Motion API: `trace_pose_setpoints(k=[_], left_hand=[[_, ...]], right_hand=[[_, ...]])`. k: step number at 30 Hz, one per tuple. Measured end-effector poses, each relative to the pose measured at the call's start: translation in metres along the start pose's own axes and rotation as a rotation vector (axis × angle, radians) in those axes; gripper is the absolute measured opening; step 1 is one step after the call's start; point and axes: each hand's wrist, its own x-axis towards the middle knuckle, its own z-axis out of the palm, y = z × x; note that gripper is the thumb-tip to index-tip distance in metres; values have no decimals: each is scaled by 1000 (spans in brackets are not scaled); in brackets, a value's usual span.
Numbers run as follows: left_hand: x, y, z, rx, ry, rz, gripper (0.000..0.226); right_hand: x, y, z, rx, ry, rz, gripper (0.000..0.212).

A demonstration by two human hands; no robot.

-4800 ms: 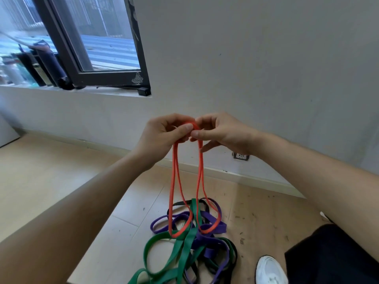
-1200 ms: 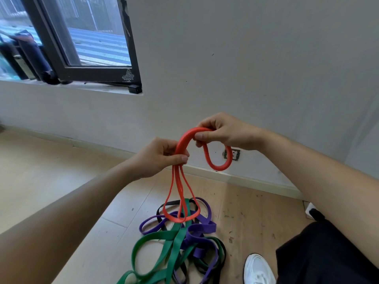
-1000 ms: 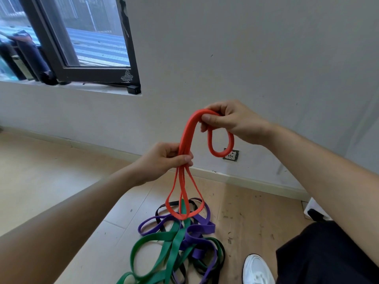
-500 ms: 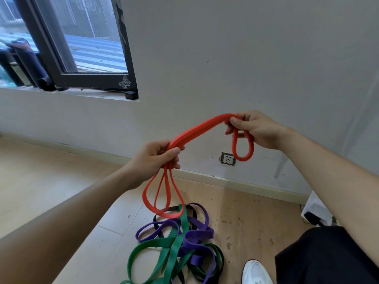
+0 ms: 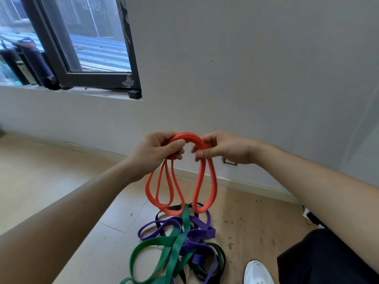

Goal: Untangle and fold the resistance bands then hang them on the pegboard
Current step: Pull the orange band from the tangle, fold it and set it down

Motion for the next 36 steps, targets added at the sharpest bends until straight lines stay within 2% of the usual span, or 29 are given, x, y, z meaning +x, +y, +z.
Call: trace_pose_setpoints(k=[3,7,11,18,23,28,32,36], left_hand=[[-2,0,1,67,-21,38,17],[-3,-4,-5,168,17,75,19],[-3,-11,-9,317,-7,108,18],[-1,-19,-19,401,-59,78,21],[2,-21,-22,477,-73,85,17],[-2,-31,-13,399,-145,53,17],[-5,-29,-8,196,-195,-41,24],[-6,-24,-1,101,-132,-30,26]], right_hand=[[5,-14,11,-4,120,-117,27],[7,-23,12,-181,173,-185,21],[9,-26,14,-287,189,-173,16],[7,-19,9,-363,158,-92,8],[5,-19,6,-387,137,-86,11],[4,-18,10,-317,152,-115,11],[5,-19,15,-315,177,-163,16],[5,-21,17,-305,185,-191,17]])
